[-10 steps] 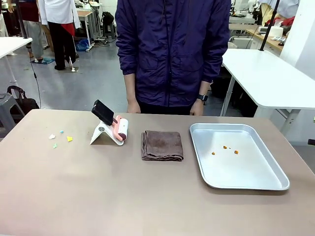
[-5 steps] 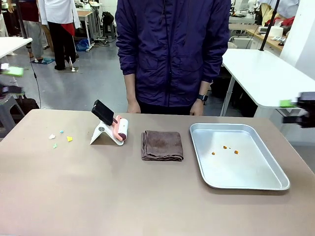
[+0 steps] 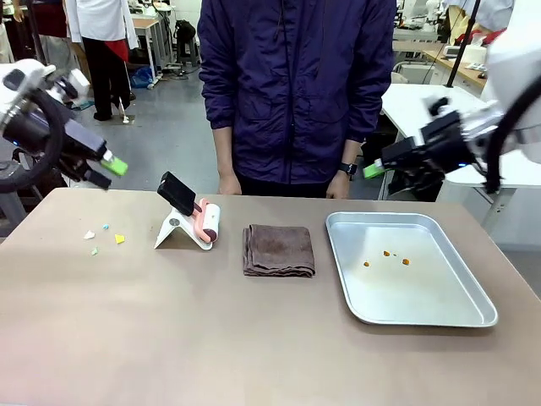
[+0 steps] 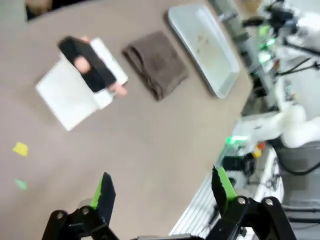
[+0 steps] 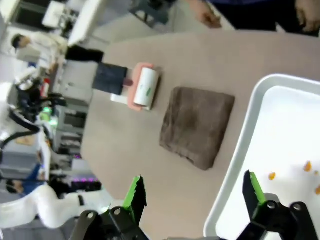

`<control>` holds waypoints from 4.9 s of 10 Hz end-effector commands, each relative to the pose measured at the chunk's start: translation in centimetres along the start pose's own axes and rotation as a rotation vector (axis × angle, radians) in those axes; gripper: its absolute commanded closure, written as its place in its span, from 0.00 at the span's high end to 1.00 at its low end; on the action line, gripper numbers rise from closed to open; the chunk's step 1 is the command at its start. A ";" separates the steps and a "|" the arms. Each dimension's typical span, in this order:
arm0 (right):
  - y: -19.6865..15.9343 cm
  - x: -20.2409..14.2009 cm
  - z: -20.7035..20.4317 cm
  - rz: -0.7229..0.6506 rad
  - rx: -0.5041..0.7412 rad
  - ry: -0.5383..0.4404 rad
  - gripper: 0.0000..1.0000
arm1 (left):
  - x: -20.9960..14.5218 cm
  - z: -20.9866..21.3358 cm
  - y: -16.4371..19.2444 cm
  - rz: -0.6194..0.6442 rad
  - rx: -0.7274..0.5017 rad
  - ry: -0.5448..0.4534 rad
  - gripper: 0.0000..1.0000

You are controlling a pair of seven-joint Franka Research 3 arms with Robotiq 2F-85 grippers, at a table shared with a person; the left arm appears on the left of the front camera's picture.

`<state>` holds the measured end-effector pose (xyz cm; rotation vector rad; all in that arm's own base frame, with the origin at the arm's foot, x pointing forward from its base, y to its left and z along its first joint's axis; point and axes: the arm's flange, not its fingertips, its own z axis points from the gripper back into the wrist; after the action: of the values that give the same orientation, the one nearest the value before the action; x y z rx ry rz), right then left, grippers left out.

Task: Clean the surface of the table.
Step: Hold the Lint Roller with your left hand and the towel with your right hand.

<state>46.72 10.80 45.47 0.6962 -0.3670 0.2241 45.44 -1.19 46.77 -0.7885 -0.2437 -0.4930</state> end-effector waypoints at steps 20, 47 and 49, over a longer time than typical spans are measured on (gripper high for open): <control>7.9 3.1 -21.5 -0.161 -0.503 0.195 1.00 | 8.2 -7.4 5.3 0.367 0.025 -0.157 1.00; 4.5 2.6 -27.1 -0.309 -0.657 0.328 0.00 | 8.6 -10.3 6.8 0.385 0.056 -0.101 0.00; 4.5 2.6 -27.2 -0.306 -0.659 0.331 0.00 | 8.5 -10.2 6.7 0.380 0.061 -0.104 0.00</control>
<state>54.32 32.54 30.81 0.0568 -0.0184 -0.0721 56.18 -7.19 39.03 -0.7687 -0.1701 -0.0804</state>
